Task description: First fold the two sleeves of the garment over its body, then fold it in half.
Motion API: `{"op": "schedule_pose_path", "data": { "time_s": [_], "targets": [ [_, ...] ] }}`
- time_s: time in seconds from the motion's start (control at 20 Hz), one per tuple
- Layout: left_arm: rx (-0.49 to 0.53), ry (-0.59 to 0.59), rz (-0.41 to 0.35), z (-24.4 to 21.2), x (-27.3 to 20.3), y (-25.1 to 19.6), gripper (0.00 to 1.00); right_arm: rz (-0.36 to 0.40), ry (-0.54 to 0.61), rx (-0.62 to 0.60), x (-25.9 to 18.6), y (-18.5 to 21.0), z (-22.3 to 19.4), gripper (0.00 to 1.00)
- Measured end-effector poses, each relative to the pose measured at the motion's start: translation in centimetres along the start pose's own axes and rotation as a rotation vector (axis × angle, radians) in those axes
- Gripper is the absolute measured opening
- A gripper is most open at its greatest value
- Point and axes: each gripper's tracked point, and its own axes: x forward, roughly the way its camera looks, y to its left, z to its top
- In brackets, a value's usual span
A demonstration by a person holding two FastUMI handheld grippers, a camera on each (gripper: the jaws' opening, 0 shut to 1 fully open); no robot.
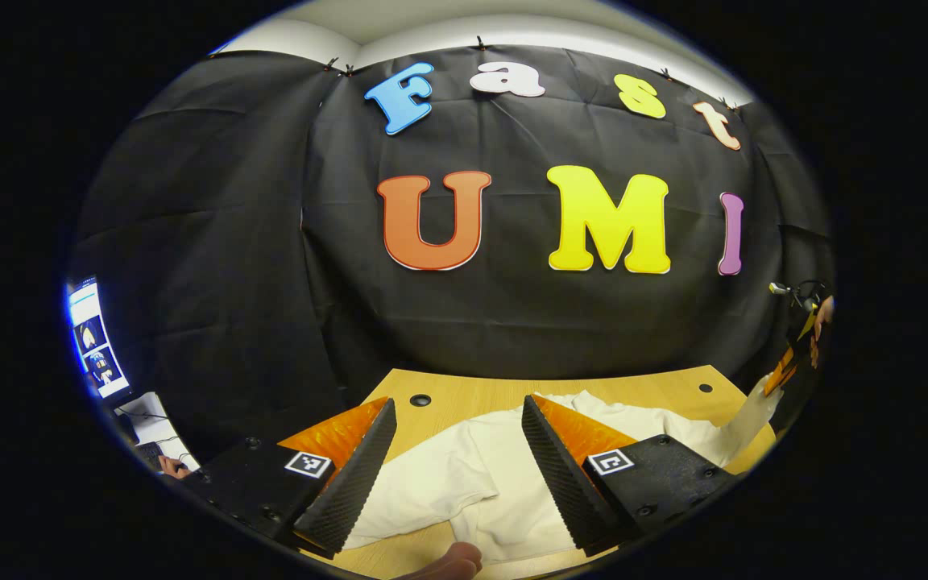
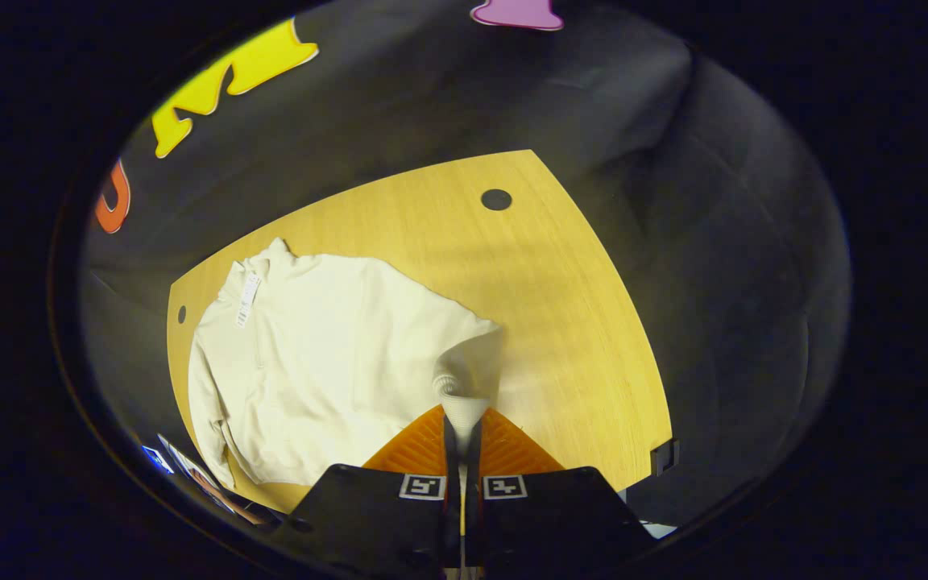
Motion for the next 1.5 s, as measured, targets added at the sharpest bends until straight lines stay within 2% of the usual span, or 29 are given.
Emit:
{"op": "schedule_pose_path", "data": {
  "time_s": [0.2,0.55,0.9,1.1,1.5],
  "targets": [
    [-0.008,-0.031,0.006,0.2,0.4,1.6,0.99,0.021,-0.014,-0.059,-0.5,6.1,1.7,0.02],
    [-0.058,0.007,0.037,-1.3,1.1,5.5,0.99,0.062,-0.025,-0.199,-0.3,18.5,3.7,0.02],
    [-0.042,-0.010,0.026,-1.1,1.7,8.0,0.99,0.135,-0.017,-0.351,0.5,32.0,3.4,0.02],
    [-0.044,-0.038,-0.008,-0.6,1.9,8.2,1.00,0.156,-0.009,-0.447,2.3,38.2,1.9,0.02],
    [-0.047,0.004,-0.040,-3.1,1.0,9.5,0.98,0.298,0.117,-0.445,8.0,49.2,-4.1,0.02]
  ]
}}
